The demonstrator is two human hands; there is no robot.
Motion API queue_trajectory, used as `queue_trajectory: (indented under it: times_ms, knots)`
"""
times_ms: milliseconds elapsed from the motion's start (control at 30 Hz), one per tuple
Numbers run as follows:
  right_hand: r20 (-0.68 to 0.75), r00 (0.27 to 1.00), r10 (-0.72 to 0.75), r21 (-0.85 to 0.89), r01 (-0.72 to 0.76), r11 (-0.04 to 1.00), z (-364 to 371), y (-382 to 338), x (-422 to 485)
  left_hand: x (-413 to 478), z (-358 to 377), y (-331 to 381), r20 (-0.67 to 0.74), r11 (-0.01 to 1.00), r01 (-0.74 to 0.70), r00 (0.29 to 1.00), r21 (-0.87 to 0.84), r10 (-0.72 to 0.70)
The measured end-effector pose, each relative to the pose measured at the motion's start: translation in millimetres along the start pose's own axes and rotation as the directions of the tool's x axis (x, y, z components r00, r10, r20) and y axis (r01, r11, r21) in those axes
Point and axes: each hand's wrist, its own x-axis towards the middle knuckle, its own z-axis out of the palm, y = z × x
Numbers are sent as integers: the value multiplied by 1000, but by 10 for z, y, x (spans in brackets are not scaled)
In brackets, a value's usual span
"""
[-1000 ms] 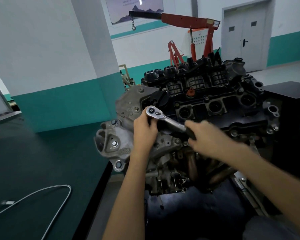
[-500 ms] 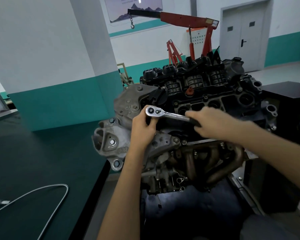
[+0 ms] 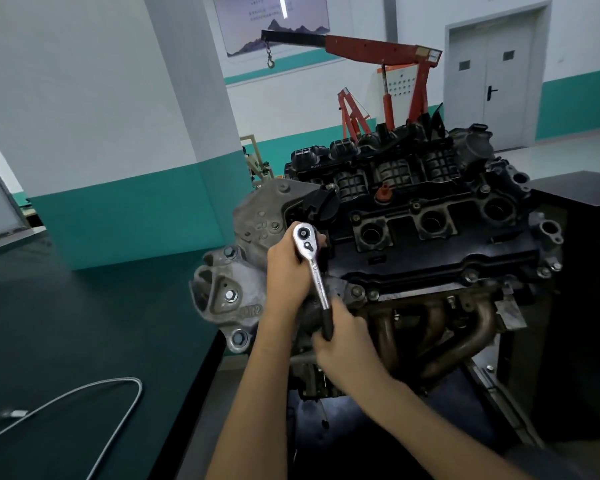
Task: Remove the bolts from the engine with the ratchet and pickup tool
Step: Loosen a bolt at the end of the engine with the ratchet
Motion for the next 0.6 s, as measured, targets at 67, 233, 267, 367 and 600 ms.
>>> queue_trajectory:
  times_ms: [67,233,267,367,600]
  knots:
    - [50,998,-45,-110,50,993,-265,63,72,3,-24,6,39,999,-52,998,-6,53]
    - [274,949,-156,-585,293,756,-1307,48,589,29,-64,13,129,992,-120,985,33,115]
    - [290,940,-179,-707,336,622,-1456,-16,725,30,-59,17,121,993,-114,987,37,109]
    - [299,903,-309,-847,401,351,-1595,-178,932,16,-21,27,40,996,-77,996,52,75]
    - [48,994,-99,-326,109,939,-645,141,134,1,22,4,-19,992,-75,997,103,77]
